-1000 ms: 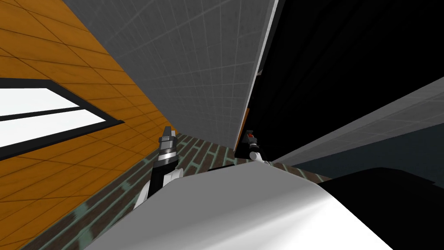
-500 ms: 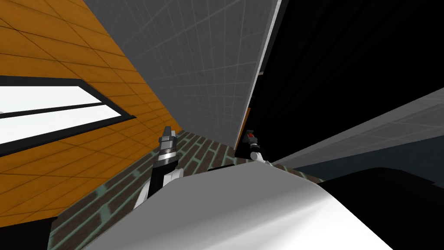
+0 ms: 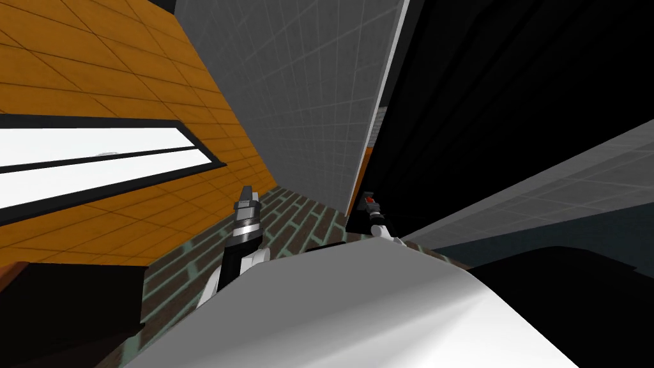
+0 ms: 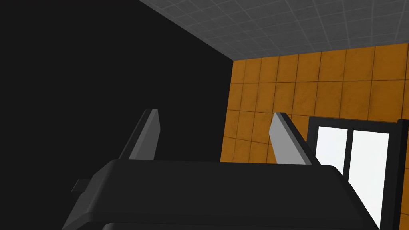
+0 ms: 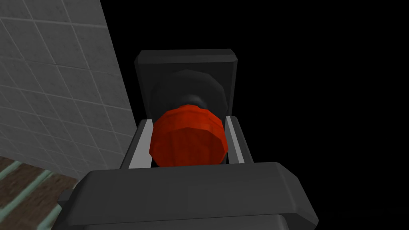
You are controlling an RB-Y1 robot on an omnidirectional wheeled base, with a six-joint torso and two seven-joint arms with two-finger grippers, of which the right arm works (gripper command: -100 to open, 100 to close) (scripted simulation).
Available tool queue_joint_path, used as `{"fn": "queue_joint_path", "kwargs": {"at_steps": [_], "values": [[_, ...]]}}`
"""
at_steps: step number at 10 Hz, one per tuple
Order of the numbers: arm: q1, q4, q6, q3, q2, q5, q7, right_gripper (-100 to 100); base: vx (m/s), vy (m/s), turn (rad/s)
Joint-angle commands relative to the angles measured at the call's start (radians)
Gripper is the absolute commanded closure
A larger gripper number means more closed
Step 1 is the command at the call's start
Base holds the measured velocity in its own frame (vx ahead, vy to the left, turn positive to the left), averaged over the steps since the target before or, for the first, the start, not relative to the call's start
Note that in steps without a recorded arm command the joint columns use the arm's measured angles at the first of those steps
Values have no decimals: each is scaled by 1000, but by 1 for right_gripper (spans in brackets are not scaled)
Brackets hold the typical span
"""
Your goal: Pull the door open
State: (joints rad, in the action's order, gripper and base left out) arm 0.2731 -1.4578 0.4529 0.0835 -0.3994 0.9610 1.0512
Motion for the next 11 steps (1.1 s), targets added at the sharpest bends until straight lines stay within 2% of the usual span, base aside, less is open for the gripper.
{"fn": "queue_joint_path", "kwargs": {"at_steps": [1,3,4,11], "values": [[2,-1,7,16,-24,0,28,100,-233,-34,196],[5,0,13,31,-49,0,53,100,-202,-51,185],[6,6,10,27,-43,1,46,100,-89,-17,36],[41,-20,52,95,-125,-10,123,100,-225,-43,147]]}}
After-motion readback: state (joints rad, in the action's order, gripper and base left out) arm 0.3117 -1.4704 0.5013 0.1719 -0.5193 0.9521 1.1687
